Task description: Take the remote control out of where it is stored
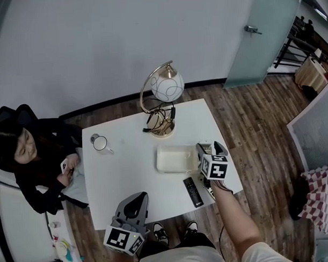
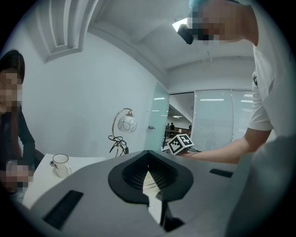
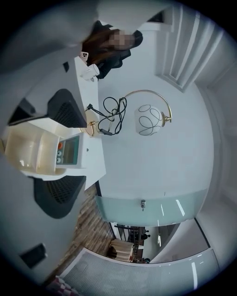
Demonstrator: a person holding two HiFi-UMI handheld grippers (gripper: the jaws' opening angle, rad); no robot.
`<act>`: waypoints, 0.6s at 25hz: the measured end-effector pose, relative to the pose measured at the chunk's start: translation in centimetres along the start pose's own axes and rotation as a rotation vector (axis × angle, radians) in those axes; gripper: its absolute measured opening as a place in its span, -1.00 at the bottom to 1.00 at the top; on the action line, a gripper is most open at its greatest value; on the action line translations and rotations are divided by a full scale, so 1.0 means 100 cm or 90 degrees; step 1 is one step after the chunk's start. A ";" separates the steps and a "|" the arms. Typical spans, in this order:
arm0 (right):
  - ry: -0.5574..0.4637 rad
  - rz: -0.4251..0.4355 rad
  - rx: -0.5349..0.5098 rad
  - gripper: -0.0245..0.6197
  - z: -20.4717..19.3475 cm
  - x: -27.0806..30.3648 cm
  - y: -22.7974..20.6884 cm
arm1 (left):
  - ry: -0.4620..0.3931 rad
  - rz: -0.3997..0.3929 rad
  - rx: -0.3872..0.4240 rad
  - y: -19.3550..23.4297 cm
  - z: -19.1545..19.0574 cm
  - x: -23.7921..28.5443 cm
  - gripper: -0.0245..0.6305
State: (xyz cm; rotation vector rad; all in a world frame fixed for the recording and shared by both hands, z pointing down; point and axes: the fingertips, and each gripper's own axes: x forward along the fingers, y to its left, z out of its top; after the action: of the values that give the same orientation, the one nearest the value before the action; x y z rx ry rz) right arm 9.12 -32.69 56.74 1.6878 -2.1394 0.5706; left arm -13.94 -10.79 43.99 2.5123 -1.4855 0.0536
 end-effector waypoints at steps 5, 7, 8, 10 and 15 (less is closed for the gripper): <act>0.019 -0.013 -0.017 0.02 -0.009 0.015 0.001 | 0.003 0.002 -0.002 0.001 -0.002 0.001 -0.91; 0.025 -0.014 -0.019 0.02 -0.012 0.019 0.001 | 0.003 0.001 -0.001 0.001 -0.002 0.001 -0.91; 0.027 -0.015 -0.020 0.02 -0.014 0.021 0.001 | 0.004 0.001 -0.001 0.001 -0.003 0.001 -0.91; 0.027 -0.023 -0.023 0.01 -0.015 0.022 -0.001 | 0.005 0.002 -0.003 0.002 -0.004 0.000 -0.91; 0.023 -0.032 -0.030 -0.02 -0.014 0.020 -0.004 | 0.007 0.005 -0.006 0.003 -0.006 0.000 -0.91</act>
State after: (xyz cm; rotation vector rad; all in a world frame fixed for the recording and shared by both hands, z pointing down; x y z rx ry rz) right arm 9.10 -33.73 59.04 1.6876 -2.0632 0.5291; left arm -14.17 -10.78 44.63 2.4952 -1.4875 0.0613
